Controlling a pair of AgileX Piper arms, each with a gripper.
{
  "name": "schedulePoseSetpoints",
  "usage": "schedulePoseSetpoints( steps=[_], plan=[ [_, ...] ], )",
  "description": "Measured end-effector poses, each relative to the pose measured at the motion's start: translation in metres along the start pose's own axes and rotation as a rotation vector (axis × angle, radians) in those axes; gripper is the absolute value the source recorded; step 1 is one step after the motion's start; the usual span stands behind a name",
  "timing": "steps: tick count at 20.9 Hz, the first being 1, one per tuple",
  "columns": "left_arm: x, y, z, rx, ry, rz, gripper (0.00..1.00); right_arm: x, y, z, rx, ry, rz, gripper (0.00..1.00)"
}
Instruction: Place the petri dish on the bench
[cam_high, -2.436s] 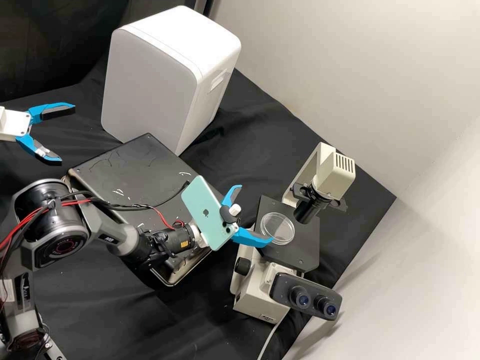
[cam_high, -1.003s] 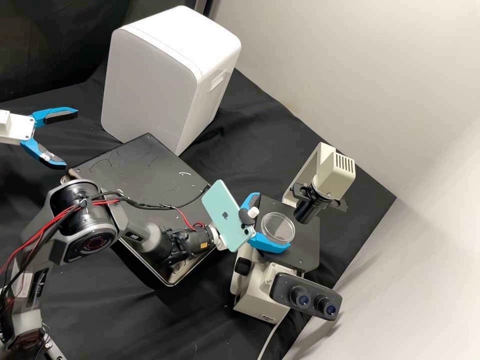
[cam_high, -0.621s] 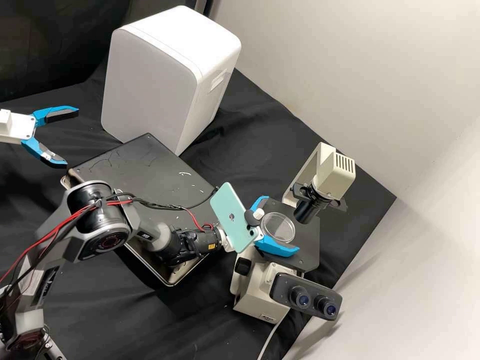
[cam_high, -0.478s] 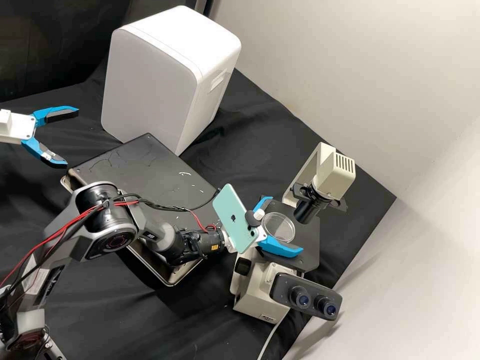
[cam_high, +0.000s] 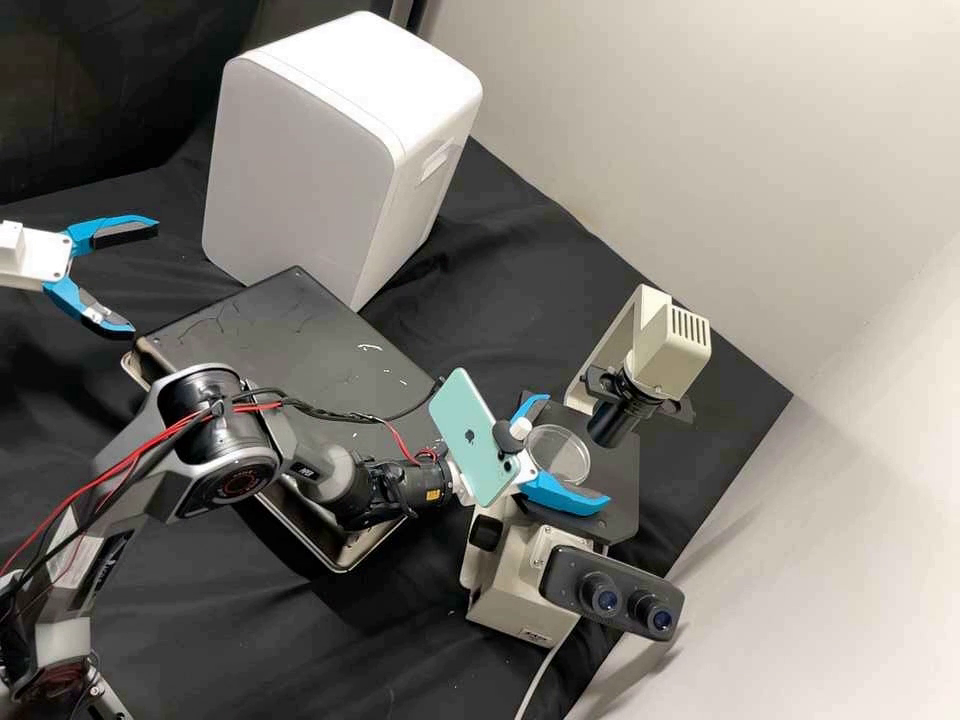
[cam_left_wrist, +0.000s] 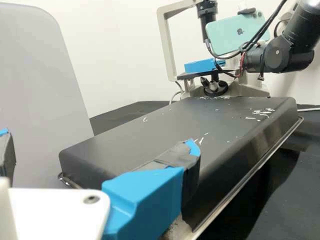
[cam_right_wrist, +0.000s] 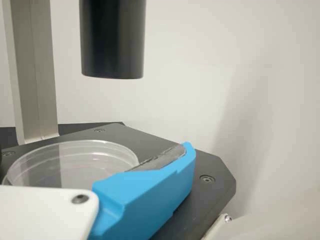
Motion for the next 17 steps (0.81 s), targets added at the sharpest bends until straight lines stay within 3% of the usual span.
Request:
schedulePoseSetpoints(
  steps=[1,2,17],
  plan=[
    [0.0000,0.0000,0.0000,0.000,0.000,0.000,1.00,0.0000,0.0000,0.0000,-0.001,0.000,0.000,1.00],
    [0.0000,0.0000,-0.0001,-0.001,0.001,0.000,1.00,0.0000,0.0000,0.0000,-0.001,0.000,0.000,0.00],
    [0.0000,0.0002,-0.0008,-0.004,0.009,0.002,1.00,0.0006,-0.0006,0.0005,-0.001,-0.001,-0.001,0.00]
  ],
)
